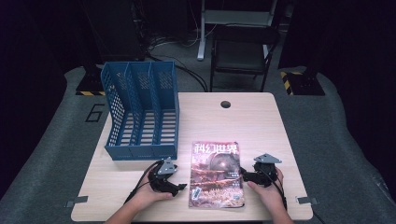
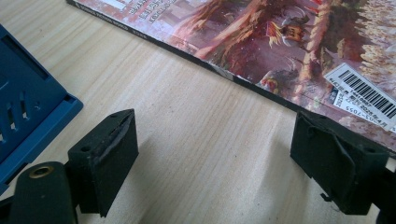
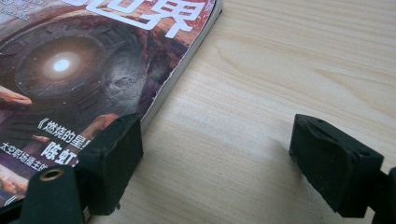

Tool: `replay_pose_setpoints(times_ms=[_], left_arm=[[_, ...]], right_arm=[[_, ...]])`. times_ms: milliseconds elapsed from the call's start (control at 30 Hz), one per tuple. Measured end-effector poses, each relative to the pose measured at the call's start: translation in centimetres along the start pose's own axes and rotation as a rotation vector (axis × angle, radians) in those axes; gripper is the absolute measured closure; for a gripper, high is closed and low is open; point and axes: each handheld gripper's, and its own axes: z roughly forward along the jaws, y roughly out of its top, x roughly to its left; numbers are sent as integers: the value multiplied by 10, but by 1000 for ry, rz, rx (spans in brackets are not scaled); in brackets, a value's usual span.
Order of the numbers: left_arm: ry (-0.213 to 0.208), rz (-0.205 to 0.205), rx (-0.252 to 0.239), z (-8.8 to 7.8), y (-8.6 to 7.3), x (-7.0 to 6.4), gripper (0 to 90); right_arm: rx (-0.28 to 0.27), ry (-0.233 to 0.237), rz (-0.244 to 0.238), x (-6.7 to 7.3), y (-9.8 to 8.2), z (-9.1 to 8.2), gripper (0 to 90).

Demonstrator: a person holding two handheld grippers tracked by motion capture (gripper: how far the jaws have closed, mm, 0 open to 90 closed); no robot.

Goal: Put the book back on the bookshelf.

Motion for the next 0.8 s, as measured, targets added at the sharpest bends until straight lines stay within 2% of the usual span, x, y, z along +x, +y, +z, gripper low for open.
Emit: replay_pose_setpoints(times_ms=[167,233,267,367,400,433,500,533,567,633,667,767,800], left_arm=[[0,4,5,0,0,0,149],[4,-5,0,1,1,0,149],[4,-4,2,1,1,0,149],[7,-9,2,1,1,-1,149],[8,-8,4,1,1,-1,149],[9,-8,4,1,1,-1,149],[10,-10,4,1,1,-1,149],[12,-11,2,1,1,-1,149],[13,-11,3,1,1,-1,149],[12,-12,2,1,1,-1,149],[13,-11,3,1,1,-1,149],[11,-13,-2,1,1,-2,149],[11,-13,-2,1,1,-2,149]], right_arm=[[8,-7,-7,0,-1,-1,165],[9,-8,-6,0,-1,-2,165],[10,-5,13,2,0,-1,165],[20,3,1,1,1,-2,176],[27,4,16,2,2,-2,188],[46,-1,-3,2,4,-3,203],[64,1,10,4,6,-4,247],[64,1,10,4,6,-4,247],[72,-2,10,5,7,-5,296],[79,-3,22,7,8,-6,306],[88,3,16,5,9,-7,350],[97,21,21,0,9,-9,393],[96,25,48,-1,10,-9,405]])
